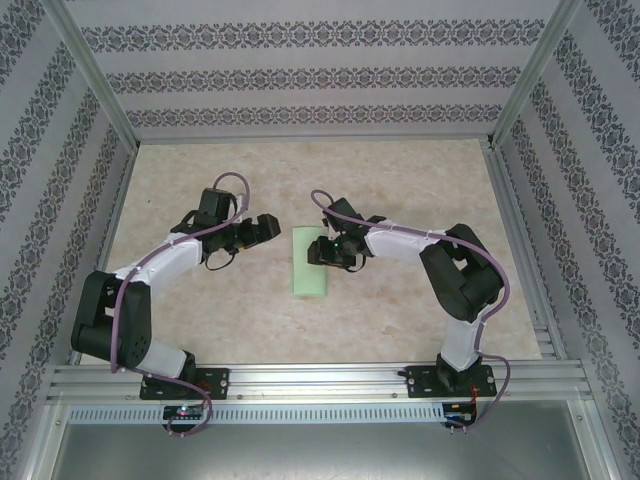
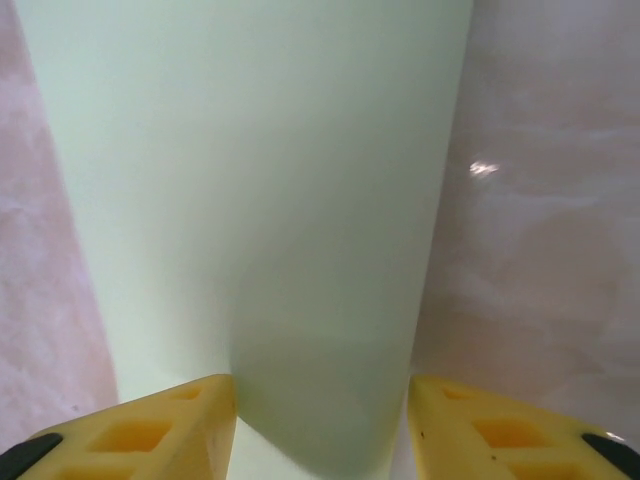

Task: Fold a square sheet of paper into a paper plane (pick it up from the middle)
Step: First fold in half a square sheet of paper at the center of the table.

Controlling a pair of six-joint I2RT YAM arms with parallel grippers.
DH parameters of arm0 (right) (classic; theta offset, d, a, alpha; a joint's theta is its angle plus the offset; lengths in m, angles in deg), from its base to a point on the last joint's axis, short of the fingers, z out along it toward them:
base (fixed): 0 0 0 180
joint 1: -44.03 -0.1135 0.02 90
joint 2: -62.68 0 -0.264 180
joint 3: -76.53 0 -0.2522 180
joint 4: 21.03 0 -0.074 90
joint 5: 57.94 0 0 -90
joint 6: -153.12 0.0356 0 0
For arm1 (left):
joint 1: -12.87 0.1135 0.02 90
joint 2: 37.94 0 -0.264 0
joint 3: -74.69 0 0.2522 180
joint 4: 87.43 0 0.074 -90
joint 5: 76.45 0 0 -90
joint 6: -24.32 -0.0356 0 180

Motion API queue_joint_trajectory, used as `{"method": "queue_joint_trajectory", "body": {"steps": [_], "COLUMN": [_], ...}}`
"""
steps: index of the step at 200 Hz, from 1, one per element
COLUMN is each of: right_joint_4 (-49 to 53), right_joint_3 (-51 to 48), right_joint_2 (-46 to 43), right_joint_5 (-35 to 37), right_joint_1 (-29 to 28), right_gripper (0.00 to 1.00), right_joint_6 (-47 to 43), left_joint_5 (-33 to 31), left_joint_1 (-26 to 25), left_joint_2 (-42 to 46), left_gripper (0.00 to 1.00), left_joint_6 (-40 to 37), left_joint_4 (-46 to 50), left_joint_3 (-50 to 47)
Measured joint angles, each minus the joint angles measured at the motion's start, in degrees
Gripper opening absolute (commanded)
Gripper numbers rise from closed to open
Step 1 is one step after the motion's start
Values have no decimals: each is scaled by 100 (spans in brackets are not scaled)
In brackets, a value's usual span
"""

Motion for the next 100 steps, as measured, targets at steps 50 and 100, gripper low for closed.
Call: {"method": "queue_joint_trajectory", "body": {"steps": [50, 100], "right_joint_4": [157, 173], "right_joint_3": [74, 114], "right_joint_2": [90, 149], "right_joint_5": [227, 234], "right_joint_1": [0, 13], "right_gripper": [53, 54], "right_joint_6": [-59, -13], "left_joint_5": [52, 710], "left_joint_1": [-321, -516], "left_joint_2": [-173, -481], "left_gripper": [75, 65], "left_joint_6": [166, 326], "left_joint_4": [-140, -553], "left_joint_3": [-35, -415]}}
